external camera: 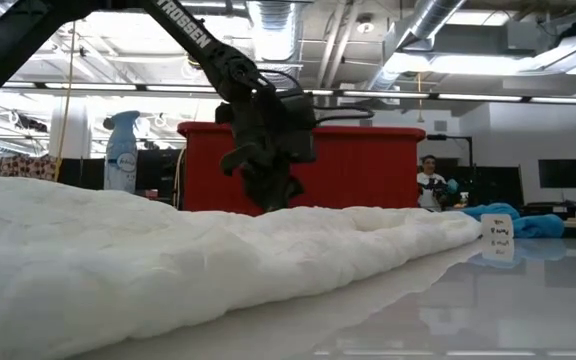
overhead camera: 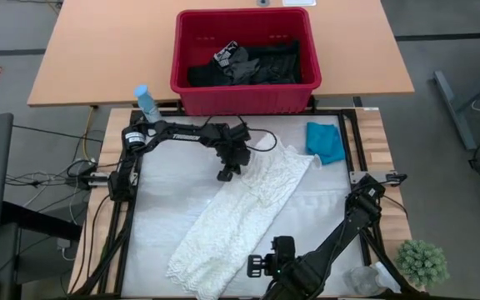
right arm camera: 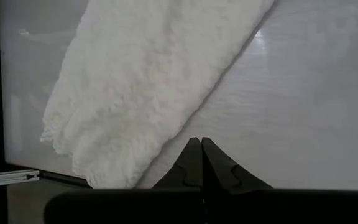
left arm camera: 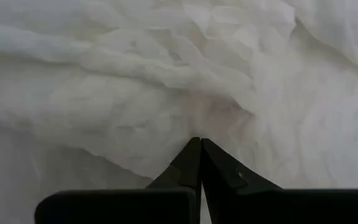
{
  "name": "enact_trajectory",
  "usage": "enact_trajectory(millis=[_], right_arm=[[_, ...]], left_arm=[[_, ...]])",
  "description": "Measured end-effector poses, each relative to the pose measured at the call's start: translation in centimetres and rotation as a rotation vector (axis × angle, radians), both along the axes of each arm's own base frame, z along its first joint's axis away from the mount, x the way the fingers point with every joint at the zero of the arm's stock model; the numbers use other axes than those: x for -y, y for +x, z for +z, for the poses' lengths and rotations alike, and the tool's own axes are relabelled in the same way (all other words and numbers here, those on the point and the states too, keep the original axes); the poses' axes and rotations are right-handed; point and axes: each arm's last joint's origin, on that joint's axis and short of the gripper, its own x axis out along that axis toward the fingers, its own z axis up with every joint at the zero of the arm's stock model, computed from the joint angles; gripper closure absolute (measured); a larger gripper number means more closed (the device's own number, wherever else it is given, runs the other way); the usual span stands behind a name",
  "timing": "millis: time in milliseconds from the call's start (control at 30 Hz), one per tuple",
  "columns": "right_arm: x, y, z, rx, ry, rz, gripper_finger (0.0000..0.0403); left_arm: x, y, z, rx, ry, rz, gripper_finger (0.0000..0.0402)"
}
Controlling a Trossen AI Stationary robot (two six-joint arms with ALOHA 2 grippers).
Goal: Fold laundry
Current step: Fold the white shirt
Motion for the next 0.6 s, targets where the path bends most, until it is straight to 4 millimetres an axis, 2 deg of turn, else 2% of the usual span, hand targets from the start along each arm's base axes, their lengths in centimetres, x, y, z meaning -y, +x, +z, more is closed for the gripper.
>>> enact_trajectory(millis=[133,233,400,600], right_arm=[[0.0,0.0,0.0,0.000,0.000,0.000,0.0387],[0.0,0.0,0.0,0.000,0.000,0.000,0.0387],[0.0,0.0,0.0,-0.006,-0.007,0.004,0.0387],[0.0,-0.1,0.0,-0.008,-0.010,0.011,0.0387]], left_arm=[[-0.4,-1.6,-0.8,-0.065,-0.056,0.110,0.0401],[-0.9,-3.6,-1.1,-0.103,-0.100,0.214,0.0401],[-1.0,-8.1,-1.0,-0.147,-0.128,0.371,0.0402],[0.3,-13.9,0.0,-0.166,-0.064,0.603,0.0401]])
